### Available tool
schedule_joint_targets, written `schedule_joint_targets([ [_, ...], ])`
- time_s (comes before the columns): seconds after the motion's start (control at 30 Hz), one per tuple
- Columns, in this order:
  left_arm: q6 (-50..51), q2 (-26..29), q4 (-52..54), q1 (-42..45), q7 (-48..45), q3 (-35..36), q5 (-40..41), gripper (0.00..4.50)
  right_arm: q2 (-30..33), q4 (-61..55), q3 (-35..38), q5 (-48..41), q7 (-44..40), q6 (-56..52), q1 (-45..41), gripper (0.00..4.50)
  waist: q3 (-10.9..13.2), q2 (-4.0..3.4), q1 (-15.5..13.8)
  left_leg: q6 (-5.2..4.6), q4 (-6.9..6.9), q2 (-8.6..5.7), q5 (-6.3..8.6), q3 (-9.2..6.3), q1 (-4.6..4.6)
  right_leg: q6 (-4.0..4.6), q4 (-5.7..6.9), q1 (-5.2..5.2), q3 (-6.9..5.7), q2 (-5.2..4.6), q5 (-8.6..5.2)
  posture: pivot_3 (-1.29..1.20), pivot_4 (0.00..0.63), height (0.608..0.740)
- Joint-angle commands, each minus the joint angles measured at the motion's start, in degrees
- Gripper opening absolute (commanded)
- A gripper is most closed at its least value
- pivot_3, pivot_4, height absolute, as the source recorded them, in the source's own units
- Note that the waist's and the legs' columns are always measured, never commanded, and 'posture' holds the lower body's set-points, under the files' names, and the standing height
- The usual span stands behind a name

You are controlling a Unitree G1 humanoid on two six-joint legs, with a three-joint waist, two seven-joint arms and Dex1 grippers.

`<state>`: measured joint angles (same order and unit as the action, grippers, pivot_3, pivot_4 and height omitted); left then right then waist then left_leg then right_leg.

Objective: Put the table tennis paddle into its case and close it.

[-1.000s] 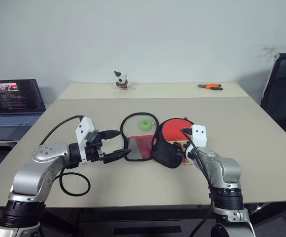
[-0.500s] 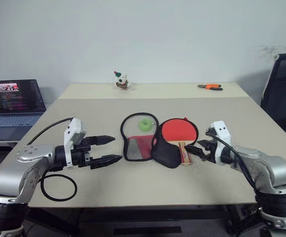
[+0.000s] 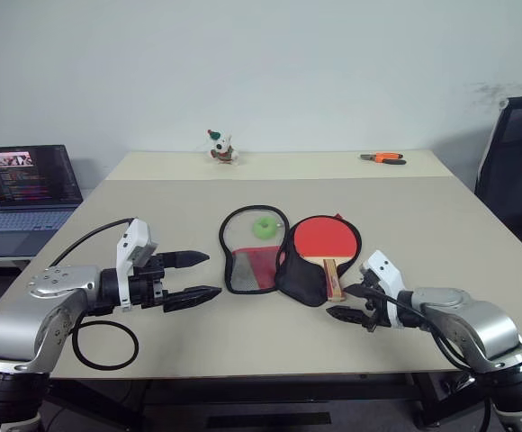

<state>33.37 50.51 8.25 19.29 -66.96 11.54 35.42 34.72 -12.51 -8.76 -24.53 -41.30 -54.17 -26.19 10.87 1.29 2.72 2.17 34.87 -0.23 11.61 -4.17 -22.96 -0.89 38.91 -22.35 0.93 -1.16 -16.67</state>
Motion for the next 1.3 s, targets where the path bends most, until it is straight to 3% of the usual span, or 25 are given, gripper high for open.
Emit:
schedule_joint_targets([
  [0.03, -0.65, 1.25, 1.37, 0.16, -0.03, 1.05, 0.00, 4.50, -1.39, -1.55, -1.17, -0.26, -0.93, 1.18, -1.90, 4.05, 0.00, 0.00, 0.00, 0.00, 0.00, 0.00, 0.00, 0.00, 0.00, 0.00, 0.00, 0.00, 0.00, 0.00, 0.00, 0.00, 0.150, 0.740],
  [0.6, -0.92, 0.31, 1.45, 1.24, 0.88, 0.32, -0.21, 4.50, -8.45, 0.58, -2.65, 2.54, 3.27, 1.79, -4.89, 4.05, 0.00, 0.00, -0.19, 0.00, 0.01, -0.01, 0.00, -0.08, 0.00, 0.01, 0.02, 0.01, -0.02, -0.03, 0.01, 0.00, 0.150, 0.740],
  [1.03, -1.56, 0.21, 0.20, 1.51, 0.71, -0.24, -0.98, 4.50, -3.09, 2.90, 1.41, 2.80, 2.08, 1.16, -2.65, 4.05, 0.00, 0.00, -0.33, 0.00, 0.01, 0.00, 0.00, -0.03, 0.01, 0.02, 0.02, 0.01, -0.01, -0.03, 0.01, 0.00, 0.150, 0.740],
  [1.3, -2.27, 0.25, -0.54, 2.29, 0.71, -0.80, -1.16, 4.50, -7.93, 1.25, -2.13, 2.45, 2.66, 0.54, -3.09, 4.05, 0.00, 0.01, -0.28, 0.00, 0.02, 0.03, 0.00, -0.05, 0.02, 0.02, 0.06, 0.01, -0.02, -0.02, 0.01, 0.00, 0.150, 0.740],
])
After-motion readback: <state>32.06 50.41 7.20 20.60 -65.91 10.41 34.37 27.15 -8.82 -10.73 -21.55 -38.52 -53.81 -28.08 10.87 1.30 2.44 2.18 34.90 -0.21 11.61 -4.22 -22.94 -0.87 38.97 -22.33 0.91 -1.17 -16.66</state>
